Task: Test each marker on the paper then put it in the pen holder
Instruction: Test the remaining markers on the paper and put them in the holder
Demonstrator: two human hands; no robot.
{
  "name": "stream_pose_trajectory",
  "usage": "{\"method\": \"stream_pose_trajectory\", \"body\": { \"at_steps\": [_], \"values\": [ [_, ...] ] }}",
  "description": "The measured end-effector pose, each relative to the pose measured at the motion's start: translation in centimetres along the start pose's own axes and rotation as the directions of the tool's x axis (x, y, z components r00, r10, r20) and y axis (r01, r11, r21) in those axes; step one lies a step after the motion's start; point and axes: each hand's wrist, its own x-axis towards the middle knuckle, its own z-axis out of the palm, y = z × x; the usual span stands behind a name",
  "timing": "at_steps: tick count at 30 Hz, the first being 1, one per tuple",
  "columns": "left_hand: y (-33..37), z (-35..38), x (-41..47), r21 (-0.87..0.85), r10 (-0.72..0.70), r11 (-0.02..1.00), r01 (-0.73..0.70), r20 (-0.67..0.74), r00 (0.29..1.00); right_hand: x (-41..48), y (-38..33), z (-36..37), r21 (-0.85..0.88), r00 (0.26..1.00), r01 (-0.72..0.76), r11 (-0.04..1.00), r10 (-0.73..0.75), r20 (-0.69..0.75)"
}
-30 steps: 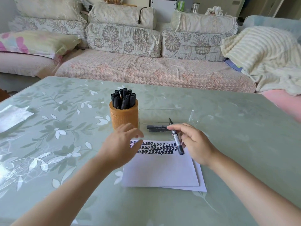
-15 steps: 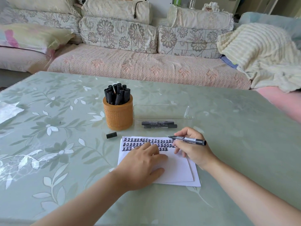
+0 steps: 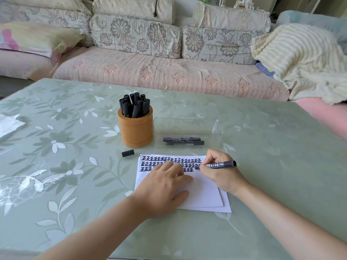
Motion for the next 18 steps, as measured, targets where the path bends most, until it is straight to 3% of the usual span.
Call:
{"method": "stream_pose_trajectory", "body": {
  "at_steps": [18],
  "values": [
    [0.08, -0.24, -0.08, 0.000, -0.023, 1.000, 0.023, 0.014, 1.000, -0.18, -0.06, 0.22, -0.090, 1.000, -0.001, 0.996, 0.001, -0.003]
  ]
}}
